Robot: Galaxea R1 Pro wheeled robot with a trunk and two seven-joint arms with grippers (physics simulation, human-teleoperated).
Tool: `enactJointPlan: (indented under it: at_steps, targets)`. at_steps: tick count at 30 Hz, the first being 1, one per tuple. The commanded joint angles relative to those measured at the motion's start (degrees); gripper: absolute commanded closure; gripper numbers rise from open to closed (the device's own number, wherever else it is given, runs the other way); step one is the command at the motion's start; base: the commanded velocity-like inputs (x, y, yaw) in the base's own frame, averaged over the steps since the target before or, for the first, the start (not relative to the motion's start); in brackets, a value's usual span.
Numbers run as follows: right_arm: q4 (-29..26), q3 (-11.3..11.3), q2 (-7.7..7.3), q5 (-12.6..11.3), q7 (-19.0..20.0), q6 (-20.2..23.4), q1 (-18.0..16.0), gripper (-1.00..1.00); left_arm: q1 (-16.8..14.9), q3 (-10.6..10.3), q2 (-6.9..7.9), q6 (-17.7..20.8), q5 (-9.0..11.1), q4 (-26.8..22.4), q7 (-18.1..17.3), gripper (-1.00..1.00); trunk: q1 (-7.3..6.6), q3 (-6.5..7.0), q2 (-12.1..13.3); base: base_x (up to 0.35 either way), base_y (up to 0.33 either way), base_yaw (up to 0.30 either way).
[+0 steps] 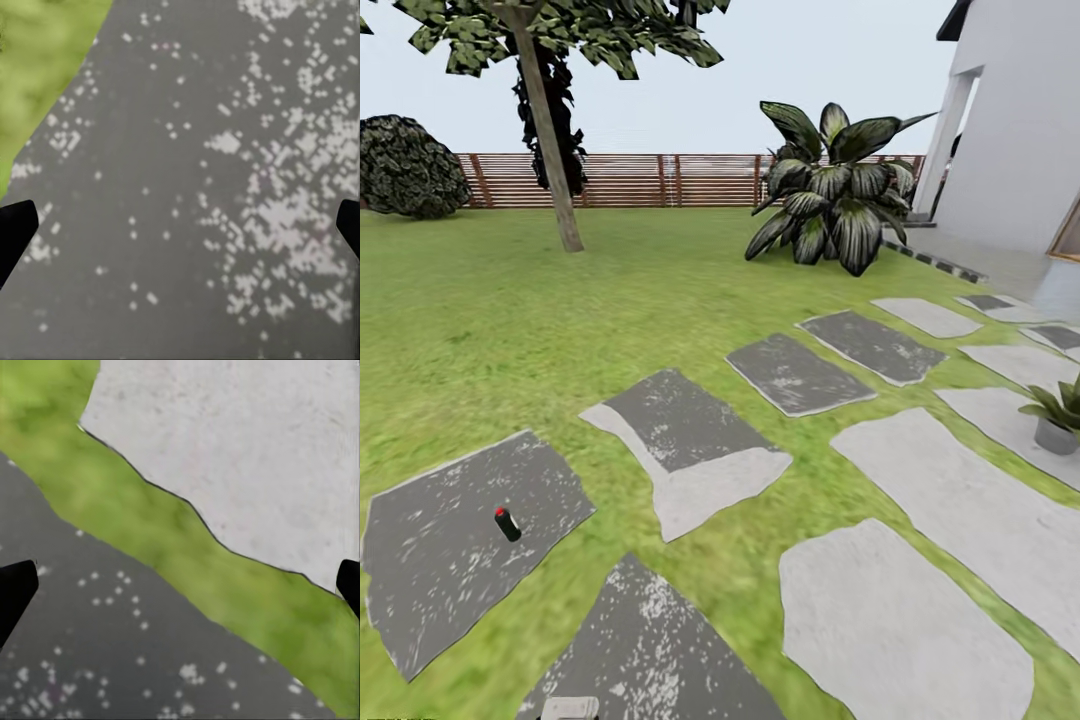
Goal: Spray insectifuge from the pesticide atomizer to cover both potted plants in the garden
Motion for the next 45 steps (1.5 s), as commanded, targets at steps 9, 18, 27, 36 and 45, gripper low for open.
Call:
enactJointPlan:
  at_steps: [9,18,27,36,45]
  targets:
    - [0.0,0.0,-0.01,0.0,0.0,-0.2,0.0,-1.0,0.0,0.1,0.0,-0.2,0.0,0.1,0.0,-1.0,0.01,-0.05,0.0,0.22,-0.206,0.275]
    - [0.0,0.0,-0.01,0.0,0.0,-0.2,0.0,-1.0,0.0,0.1,0.0,-0.2,0.0,0.1,0.0,-1.0,0.01,-0.05,0.0,0.186,-0.205,0.275]
    - [0.1,0.0,-0.01,0.0,0.0,-0.2,0.0,-1.0,0.0,0.1,0.0,-0.2,0.0,0.1,0.0,-1.0,0.01,-0.05,0.0,0.182,-0.206,0.275]
    - [0.1,0.0,-0.01,0.0,0.0,-0.2,0.0,-1.0,0.0,0.1,0.0,-0.2,0.0,0.1,0.0,-1.0,0.01,-0.05,0.0,0.17,-0.179,0.276]
    - [0.0,0.0,-0.01,0.0,0.0,-0.2,0.0,-1.0,0.0,0.1,0.0,-0.2,0.0,0.1,0.0,-1.0,0.01,-0.05,0.0,0.069,-0.028,0.276]
